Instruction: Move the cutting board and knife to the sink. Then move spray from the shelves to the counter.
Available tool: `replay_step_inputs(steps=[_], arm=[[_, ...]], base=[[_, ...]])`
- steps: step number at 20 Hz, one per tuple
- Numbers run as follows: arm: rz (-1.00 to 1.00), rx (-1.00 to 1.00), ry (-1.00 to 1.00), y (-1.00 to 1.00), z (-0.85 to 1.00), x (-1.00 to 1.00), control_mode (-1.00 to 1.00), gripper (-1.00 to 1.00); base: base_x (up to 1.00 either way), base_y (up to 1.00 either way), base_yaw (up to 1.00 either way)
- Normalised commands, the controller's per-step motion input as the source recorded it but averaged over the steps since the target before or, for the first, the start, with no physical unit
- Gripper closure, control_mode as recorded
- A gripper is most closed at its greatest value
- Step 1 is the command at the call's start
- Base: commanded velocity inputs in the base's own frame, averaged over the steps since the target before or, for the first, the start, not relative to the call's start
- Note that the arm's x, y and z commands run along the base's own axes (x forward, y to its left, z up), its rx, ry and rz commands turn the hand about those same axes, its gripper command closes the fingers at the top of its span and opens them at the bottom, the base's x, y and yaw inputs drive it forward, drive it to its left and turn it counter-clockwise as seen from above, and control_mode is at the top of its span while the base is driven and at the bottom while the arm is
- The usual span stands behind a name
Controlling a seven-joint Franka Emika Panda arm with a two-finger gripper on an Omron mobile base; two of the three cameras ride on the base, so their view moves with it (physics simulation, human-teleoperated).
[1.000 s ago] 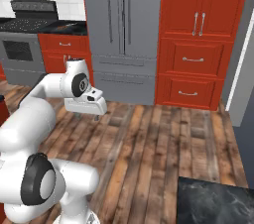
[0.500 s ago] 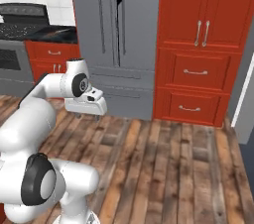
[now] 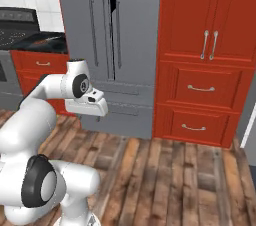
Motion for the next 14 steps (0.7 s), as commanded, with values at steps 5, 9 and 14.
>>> replay_step_inputs(steps=[5, 9, 14], arm=[[0.0, 0.0, 0.0, 0.0, 0.0, 0.0, 1.0, -1.0], [0.0, 0.0, 0.0, 0.0, 0.0, 0.0, 1.0, -1.0], [0.0, 0.0, 0.0, 0.0, 0.0, 0.0, 1.0, -1.0]], base=[[0.9, 0.38, 0.0], [0.84, 0.56, 0.0], [0.79, 0.62, 0.03]])
